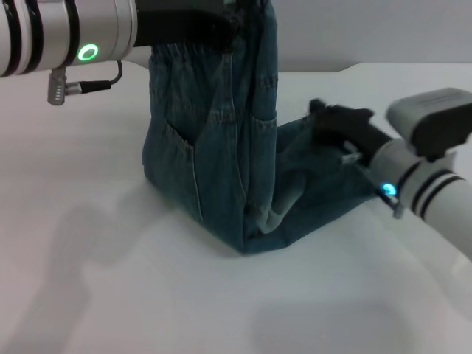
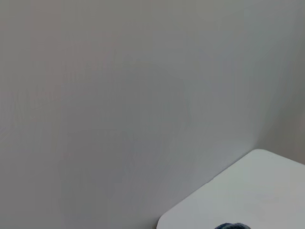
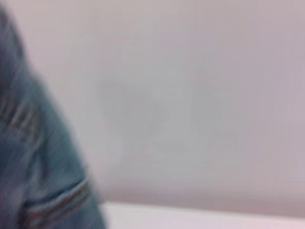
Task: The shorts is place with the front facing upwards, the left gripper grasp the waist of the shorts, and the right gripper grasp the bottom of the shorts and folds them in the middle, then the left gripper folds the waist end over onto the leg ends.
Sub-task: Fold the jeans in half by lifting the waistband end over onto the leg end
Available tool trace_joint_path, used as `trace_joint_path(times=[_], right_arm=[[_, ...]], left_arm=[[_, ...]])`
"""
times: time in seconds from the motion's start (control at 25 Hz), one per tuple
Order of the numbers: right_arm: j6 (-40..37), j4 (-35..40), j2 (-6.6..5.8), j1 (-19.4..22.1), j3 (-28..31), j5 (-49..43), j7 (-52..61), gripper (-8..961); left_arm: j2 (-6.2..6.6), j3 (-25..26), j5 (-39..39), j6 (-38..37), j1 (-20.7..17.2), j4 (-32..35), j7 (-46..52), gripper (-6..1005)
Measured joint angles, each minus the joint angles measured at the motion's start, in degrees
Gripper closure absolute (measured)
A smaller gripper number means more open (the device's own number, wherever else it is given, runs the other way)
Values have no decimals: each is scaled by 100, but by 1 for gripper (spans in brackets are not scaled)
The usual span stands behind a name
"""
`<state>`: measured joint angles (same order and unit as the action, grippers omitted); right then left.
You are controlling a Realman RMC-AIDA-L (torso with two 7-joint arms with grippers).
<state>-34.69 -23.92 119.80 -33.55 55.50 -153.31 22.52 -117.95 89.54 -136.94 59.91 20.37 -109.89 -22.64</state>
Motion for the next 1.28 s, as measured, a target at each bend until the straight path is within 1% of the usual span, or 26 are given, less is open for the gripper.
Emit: trace_joint_path(times=[0.12,0.16,0.2,0.36,0.52,0.68,0.72,0.76,0.88,1.0,1.08,1.28], right_arm=[[-418,-1,-13,269,382,0,-401,953],[-668,21,-15,427,594,0,-658,953],[-668,21,-15,427,594,0,-658,953],[-1261,50,-5,822,895,173,-1277,953],[-1654,47,-39,1167,900,615,-1536,954],[-1858,38,-54,1345,928,642,-1565,954],[-1889,30,-57,1368,931,643,-1579,954],[-1911,22,-60,1384,932,644,-1589,954],[-1939,25,-61,1390,936,646,-1639,954],[-1952,17,-62,1391,918,648,-1670,954],[-1960,9,-62,1393,901,643,-1672,954],[-2059,2,-62,1436,855,621,-1673,953]], left_arm=[[-2,-7,0,-26,-3,77,-38,949],[-4,-23,0,-54,-3,117,-56,949],[-4,-43,0,-81,-3,146,-62,949],[-6,-109,1,-155,18,252,-65,949],[-8,-162,0,-195,9,298,-65,948],[-6,-447,114,-374,-78,386,-82,947],[-6,-447,114,-374,-78,386,-82,945],[-9,-791,128,-658,-211,402,-208,944],[-11,-1069,133,-913,-280,464,-297,940],[-11,-1286,143,-1161,-294,571,-341,832],[-11,-1343,143,-1344,-302,627,-356,760],[-9,-1513,130,-1764,-362,701,-361,618]])
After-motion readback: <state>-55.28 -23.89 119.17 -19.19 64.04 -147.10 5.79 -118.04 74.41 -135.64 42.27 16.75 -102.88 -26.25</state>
